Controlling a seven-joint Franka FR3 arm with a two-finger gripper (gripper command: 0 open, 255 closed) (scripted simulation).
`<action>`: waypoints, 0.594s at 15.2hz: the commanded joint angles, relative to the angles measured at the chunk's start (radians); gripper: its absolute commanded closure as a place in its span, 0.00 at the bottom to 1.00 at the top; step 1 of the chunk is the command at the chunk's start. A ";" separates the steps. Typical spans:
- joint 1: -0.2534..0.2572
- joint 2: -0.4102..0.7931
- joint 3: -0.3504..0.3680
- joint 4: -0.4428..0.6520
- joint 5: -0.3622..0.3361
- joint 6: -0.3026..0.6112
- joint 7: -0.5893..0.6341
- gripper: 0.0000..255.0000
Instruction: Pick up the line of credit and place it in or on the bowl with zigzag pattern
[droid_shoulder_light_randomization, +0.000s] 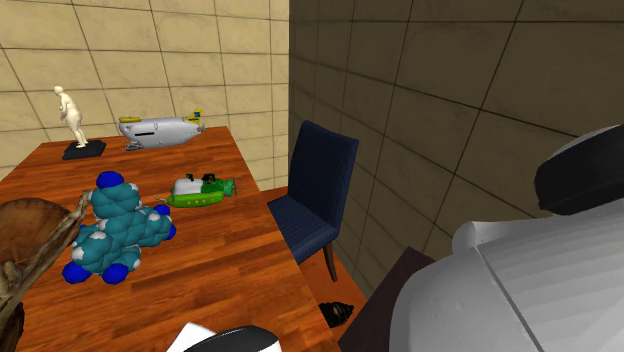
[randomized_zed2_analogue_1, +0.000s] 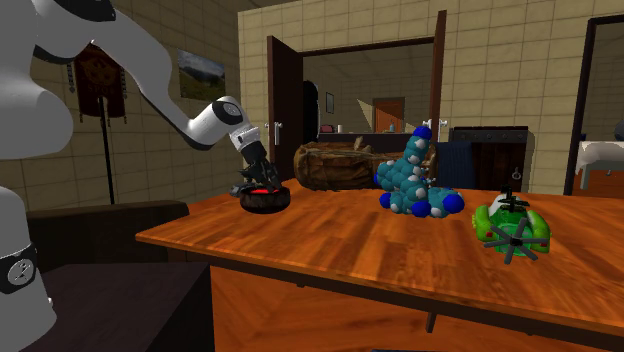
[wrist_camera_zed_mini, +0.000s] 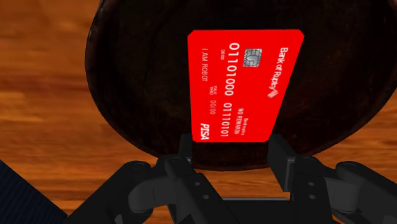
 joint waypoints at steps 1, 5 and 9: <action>0.000 0.000 0.000 0.000 0.000 0.000 0.000 0.00; 0.000 0.000 0.000 0.000 0.000 0.000 0.000 0.00; 0.075 0.058 -0.046 0.010 -0.030 -0.081 0.020 0.00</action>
